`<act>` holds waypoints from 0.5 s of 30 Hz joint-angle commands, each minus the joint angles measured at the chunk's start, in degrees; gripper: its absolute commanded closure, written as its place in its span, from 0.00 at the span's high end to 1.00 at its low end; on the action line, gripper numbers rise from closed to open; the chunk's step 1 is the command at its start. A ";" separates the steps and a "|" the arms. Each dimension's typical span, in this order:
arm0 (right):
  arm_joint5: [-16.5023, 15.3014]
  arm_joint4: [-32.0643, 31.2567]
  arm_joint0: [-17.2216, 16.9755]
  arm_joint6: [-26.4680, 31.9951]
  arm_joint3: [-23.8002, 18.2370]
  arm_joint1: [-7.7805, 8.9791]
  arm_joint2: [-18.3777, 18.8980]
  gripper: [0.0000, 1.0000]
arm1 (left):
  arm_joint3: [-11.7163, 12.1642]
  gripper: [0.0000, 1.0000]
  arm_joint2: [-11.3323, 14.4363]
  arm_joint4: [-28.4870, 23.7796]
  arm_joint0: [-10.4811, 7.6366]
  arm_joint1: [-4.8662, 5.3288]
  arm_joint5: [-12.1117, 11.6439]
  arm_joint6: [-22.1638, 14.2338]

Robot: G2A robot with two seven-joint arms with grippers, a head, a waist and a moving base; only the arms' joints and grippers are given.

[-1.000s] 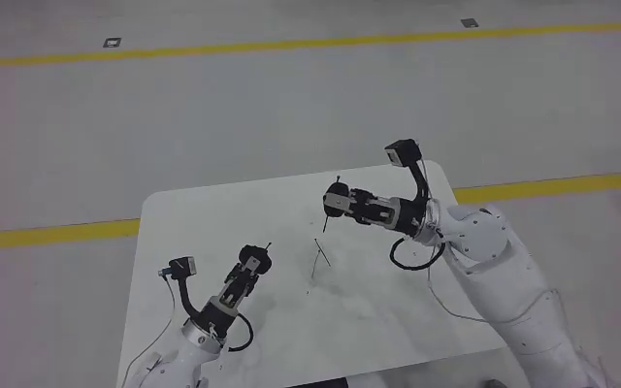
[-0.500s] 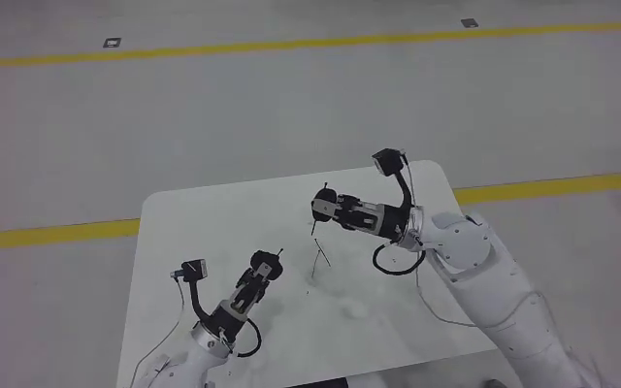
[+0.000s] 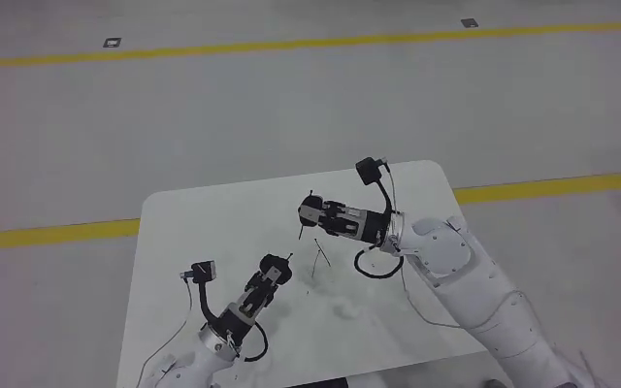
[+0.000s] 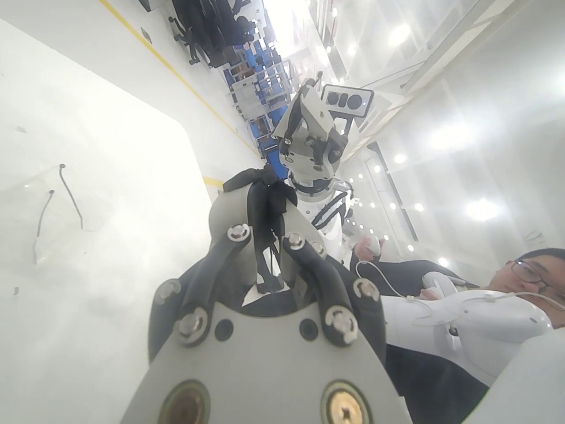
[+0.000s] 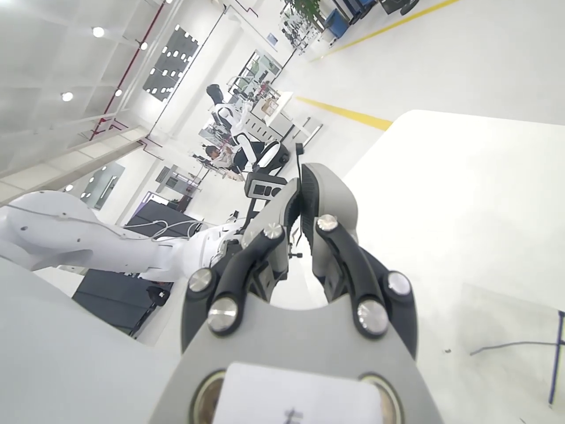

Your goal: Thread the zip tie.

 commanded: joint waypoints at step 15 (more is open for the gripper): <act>1.38 -10.53 -1.39 -3.11 -2.95 -0.47 -2.41 0.00 | 0.25 0.00 1.05 -0.61 -1.65 -0.44 3.94 3.91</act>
